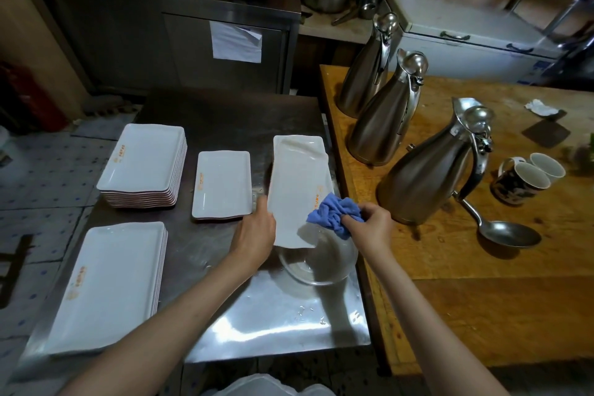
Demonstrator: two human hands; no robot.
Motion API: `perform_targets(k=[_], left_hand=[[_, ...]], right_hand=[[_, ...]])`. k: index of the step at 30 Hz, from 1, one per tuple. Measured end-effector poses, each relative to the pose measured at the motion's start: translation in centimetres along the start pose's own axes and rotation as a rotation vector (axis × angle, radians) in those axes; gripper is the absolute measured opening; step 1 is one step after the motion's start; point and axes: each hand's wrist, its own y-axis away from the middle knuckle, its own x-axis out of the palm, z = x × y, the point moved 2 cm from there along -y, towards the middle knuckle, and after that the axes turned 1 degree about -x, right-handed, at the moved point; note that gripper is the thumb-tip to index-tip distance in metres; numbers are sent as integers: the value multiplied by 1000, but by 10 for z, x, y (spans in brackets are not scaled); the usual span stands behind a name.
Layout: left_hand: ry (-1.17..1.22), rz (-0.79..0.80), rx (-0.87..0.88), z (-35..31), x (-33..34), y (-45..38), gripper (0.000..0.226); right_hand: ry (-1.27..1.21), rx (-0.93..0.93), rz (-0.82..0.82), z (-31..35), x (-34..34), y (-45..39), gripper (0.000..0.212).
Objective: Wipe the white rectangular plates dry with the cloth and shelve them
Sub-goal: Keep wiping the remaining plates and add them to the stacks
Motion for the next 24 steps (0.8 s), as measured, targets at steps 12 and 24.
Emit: perform_targets(k=[12,24], left_hand=[[742,146,-276,22,6,-2,18],[651,101,-236,26,-4,6,23]], right_hand=[[-5,-64,98,3,20,5,37],[-66,-52,74,9,30,3,17]])
